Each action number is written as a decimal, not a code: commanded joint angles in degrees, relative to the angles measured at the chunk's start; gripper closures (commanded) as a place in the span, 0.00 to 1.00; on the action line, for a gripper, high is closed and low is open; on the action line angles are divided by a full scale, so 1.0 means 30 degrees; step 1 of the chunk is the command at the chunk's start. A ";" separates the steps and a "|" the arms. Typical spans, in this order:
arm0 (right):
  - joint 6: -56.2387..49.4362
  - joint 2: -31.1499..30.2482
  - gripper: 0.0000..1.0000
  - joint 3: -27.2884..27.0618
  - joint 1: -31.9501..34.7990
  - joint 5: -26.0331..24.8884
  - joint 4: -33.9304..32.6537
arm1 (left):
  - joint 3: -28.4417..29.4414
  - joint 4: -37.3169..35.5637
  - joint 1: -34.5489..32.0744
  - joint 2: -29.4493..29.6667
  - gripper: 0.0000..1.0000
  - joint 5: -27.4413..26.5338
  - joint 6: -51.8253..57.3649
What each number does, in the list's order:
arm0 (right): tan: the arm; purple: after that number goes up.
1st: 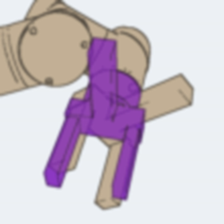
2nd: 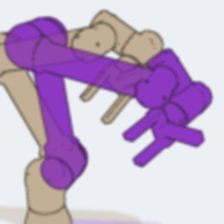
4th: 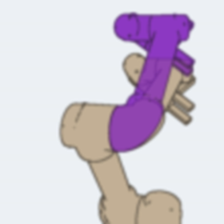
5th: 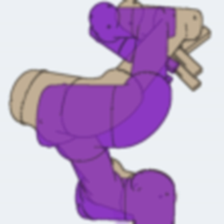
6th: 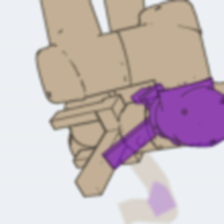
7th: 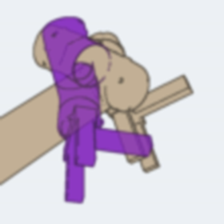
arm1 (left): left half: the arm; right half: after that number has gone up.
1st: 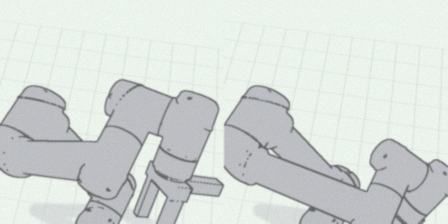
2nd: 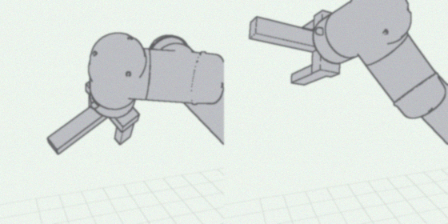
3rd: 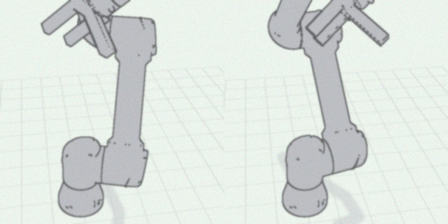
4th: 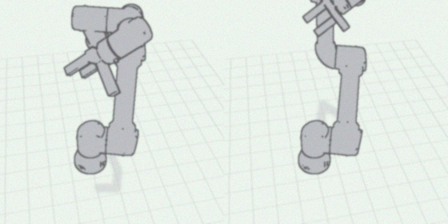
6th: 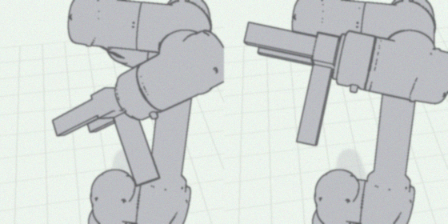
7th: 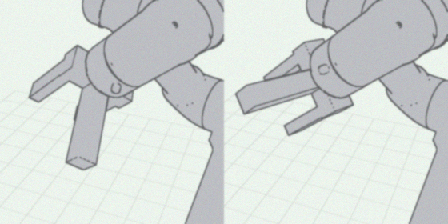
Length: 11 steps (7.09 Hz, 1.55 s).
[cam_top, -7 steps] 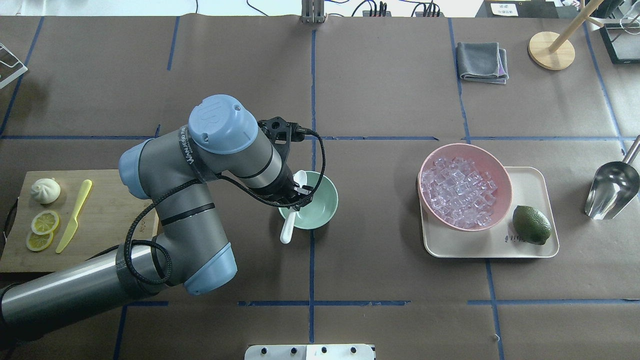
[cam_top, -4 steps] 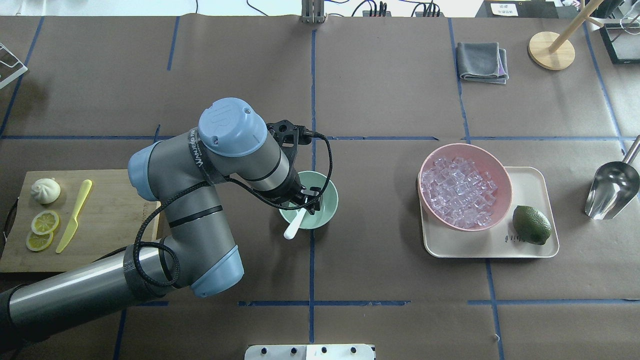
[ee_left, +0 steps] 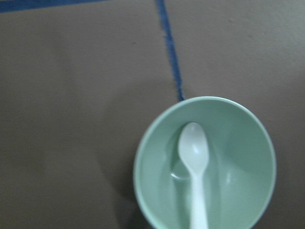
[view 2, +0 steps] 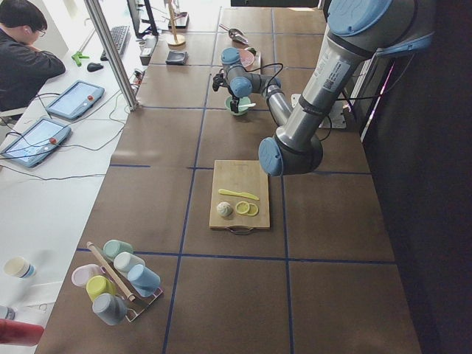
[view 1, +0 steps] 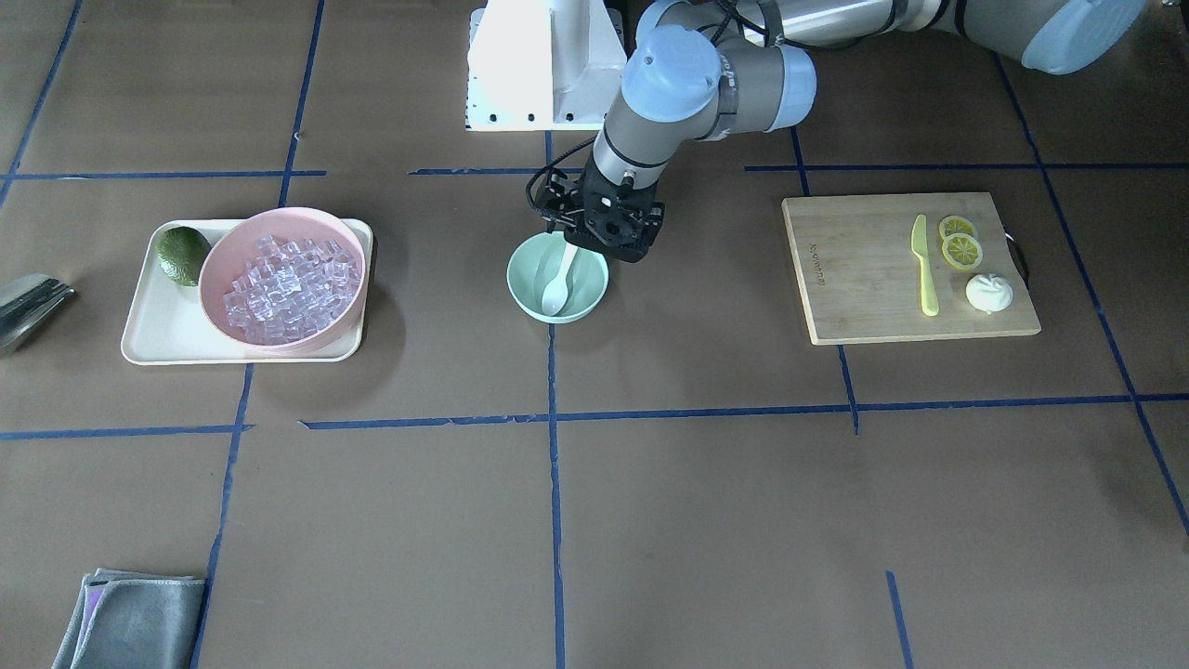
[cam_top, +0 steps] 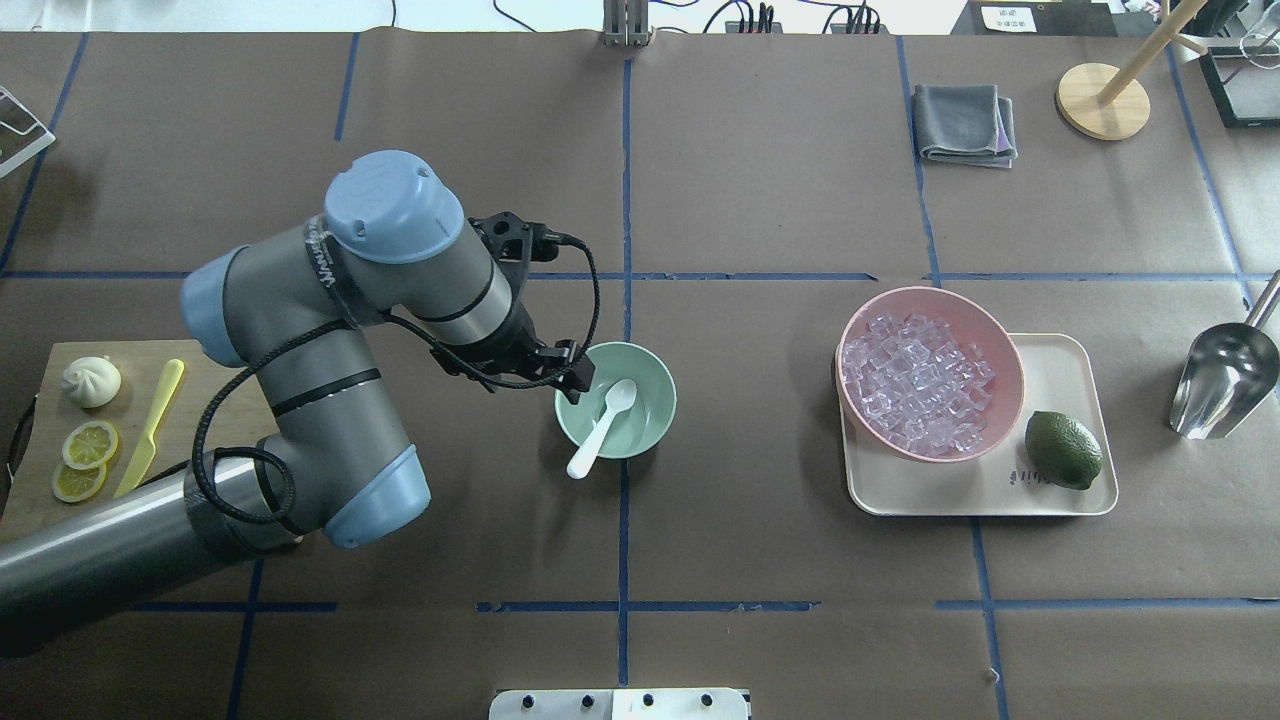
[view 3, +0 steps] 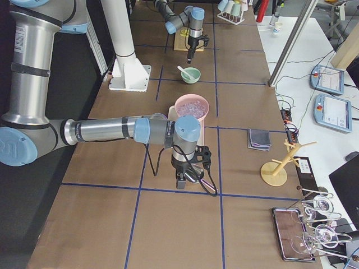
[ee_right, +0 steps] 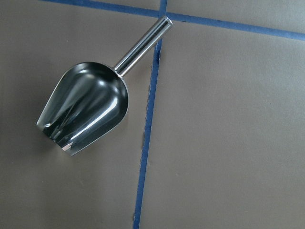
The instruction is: Put spoon and ice into bowl
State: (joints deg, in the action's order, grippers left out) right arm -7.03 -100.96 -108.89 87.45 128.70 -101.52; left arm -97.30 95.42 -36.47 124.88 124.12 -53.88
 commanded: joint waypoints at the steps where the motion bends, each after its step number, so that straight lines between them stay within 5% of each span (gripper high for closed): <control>1: 0.0030 0.0080 0.00 -0.0442 0.0000 0.0020 0.0001 | -0.2418 -0.3110 -0.3031 -0.2388 0.01 0.0842 0.5479; 3: 0.0088 0.0632 0.00 0.0023 -0.0029 0.0891 0.0001 | -0.3103 -0.4848 -0.7330 -0.5109 0.02 0.2534 1.1716; 7: 0.0382 0.0753 0.00 0.0290 -0.0029 0.1893 0.0792 | -0.1325 -0.5558 -1.6826 -0.9653 0.00 0.2600 2.0330; 11: 0.1604 0.1102 0.00 -0.0088 -0.0640 0.2013 0.2608 | -0.0581 -0.5118 -1.8339 -1.2647 0.00 0.2630 2.2061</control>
State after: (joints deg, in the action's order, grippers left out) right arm -4.35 -98.41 -108.49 86.64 134.71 -94.59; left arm -98.77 79.72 -90.93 89.16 131.96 11.98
